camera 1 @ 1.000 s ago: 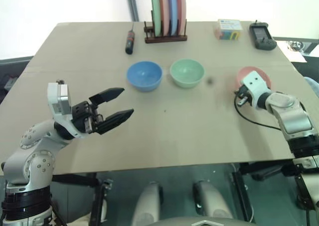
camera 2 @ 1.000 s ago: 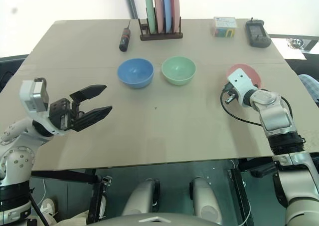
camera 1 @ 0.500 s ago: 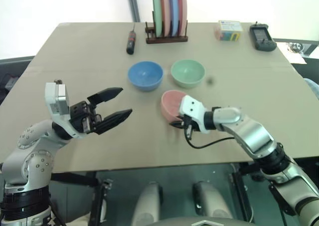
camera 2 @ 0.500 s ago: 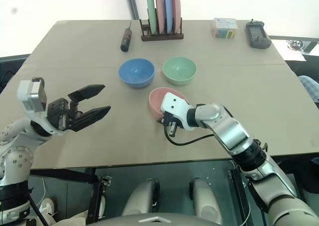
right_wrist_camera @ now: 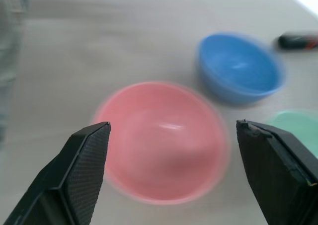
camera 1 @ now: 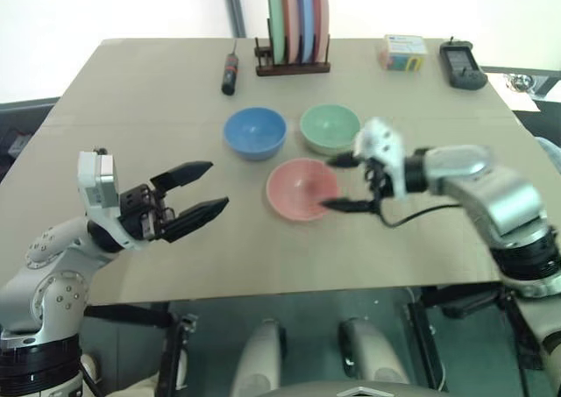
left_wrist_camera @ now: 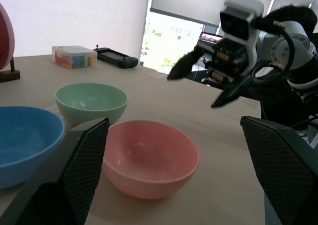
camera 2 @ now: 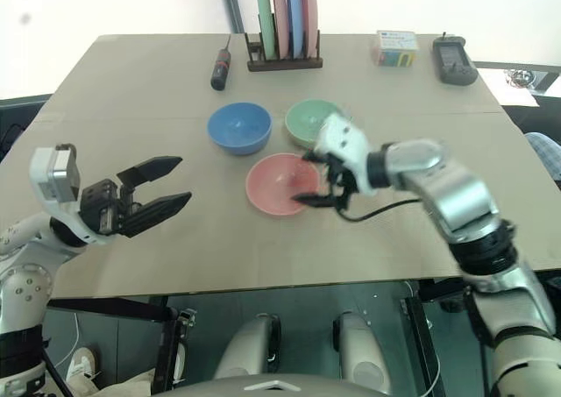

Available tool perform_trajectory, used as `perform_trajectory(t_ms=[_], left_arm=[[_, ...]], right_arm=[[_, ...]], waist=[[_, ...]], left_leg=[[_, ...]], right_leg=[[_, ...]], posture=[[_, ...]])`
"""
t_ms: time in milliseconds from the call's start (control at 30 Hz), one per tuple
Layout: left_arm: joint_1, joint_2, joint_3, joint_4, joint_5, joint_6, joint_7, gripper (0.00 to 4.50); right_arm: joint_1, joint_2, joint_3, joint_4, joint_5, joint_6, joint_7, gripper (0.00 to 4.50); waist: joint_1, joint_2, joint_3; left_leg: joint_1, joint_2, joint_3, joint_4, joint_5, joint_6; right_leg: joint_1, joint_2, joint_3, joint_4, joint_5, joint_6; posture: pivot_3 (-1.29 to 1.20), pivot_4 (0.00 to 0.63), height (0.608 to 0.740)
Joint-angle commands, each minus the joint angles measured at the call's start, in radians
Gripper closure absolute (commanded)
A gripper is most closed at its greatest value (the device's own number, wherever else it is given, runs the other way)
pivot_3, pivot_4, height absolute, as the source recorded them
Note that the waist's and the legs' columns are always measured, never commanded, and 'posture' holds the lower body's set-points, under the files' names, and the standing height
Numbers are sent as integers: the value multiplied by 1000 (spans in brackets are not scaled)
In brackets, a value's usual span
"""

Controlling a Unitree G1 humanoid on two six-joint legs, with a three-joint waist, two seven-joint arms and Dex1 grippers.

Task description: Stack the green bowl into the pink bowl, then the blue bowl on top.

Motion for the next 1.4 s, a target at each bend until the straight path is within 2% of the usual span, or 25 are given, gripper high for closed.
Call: perform_trajectory(t_ms=[33, 100, 167, 267, 400, 500, 767, 833, 933, 1000, 1133, 1200, 1267, 1400], left_arm=[[13, -1, 46, -57, -30, -5, 14, 0], [33, -5, 57, -82, -37, -4, 29, 0], [58, -6, 76, -104, -45, -3, 40, 0], [99, -3, 110, -132, -57, -2, 57, 0], [150, -8, 152, -187, -77, 5, 88, 0], [199, -14, 186, -225, -94, 6, 104, 0], [252, -20, 217, -259, -106, -4, 129, 0], [248, -20, 211, -259, -106, -6, 134, 0], [231, -23, 190, -243, -89, -15, 139, 0], [224, -25, 174, -230, -71, -20, 139, 0], [218, -30, 124, -193, 7, -25, 170, 0], [214, -37, 107, -175, 34, -43, 161, 0], [202, -41, 96, -158, 47, -52, 157, 0], [162, -37, 73, -141, 56, -50, 160, 0]], right_arm=[[-98, -7, 116, 364, -282, -395, -108, 284], [-163, 32, 175, 588, -384, -583, -168, 284], [-217, 90, 194, 754, -423, -702, -194, 284], [-290, 164, 226, 963, -491, -859, -232, 284], [-365, 245, 260, 1179, -580, -977, -321, 284], [-401, 278, 267, 1272, -623, -1021, -363, 1151], [-436, 306, 248, 1354, -665, -1080, -371, 4407], [-437, 298, 237, 1351, -660, -1081, -354, 4484], [-435, 289, 152, 1308, -554, -1046, -239, 4484], [-413, 271, 85, 1204, -439, -983, -72, 4484], [-257, 195, 23, 672, -170, -606, 246, 4484], [-165, 157, 38, 405, -91, -437, 299, 4484], [-104, 141, 64, 237, -63, -316, 302, 4484], [-48, 185, 121, 132, -82, -208, 247, 4484]], waist=[[-1, 0, 0], [0, 0, 0], [-4, 0, 0], [-15, 0, 1], [-21, 0, 1], [-22, 0, 1], [-22, 0, 1], [-22, 0, 1], [-22, 0, 1], [-22, 1, 1], [-13, 2, 2], [-10, 2, 2], [-2, 2, 2], [-3, 2, 2]], left_leg=[[0, 0, 1, 0, 0, 0], [0, 0, 2, 0, 0, 0], [-1, 0, 2, 0, 0, 0], [-3, -1, 2, -2, 0, 0], [-4, -1, 1, -3, 0, 0], [-4, -1, 1, -4, 0, 0], [-2, -2, 1, -3, 0, 0], [-2, -2, 1, -3, 0, 0], [-2, -2, 1, -3, 0, 0], [-2, -2, 1, -3, 0, 0], [-2, -2, 0, -3, 0, 0], [-2, -1, -1, -4, 0, 0], [-2, -1, -2, -5, 0, 0], [-1, -1, 0, -3, 0, 0]], right_leg=[[0, 0, 0, 0, 0, 0], [0, 0, 1, 0, 0, 0], [-1, -1, 2, -1, 0, -1], [-3, -1, 2, -1, 3, 3], [-4, -1, 2, 0, 3, 3], [-4, -1, 2, -1, 3, 2], [-4, -2, 2, 1, 1, -1], [-4, -2, 2, 2, 1, -1], [-4, -1, 2, 2, 1, 0], [-4, -1, 2, 2, 1, 0], [-3, -1, 1, 2, 3, 3], [-3, -1, 1, 2, 3, 3], [-3, -1, 0, 2, 2, 3], [-3, -1, 0, 3, 0, -1]], posture=[[0, 150, 740], [0, 150, 740], [0, 150, 740], [0, 150, 740], [0, 150, 740], [0, 150, 740], [0, 150, 740], [0, 150, 740], [0, 150, 740], [0, 150, 740], [0, 150, 740], [0, 150, 740], [0, 150, 740], [0, 150, 740]])
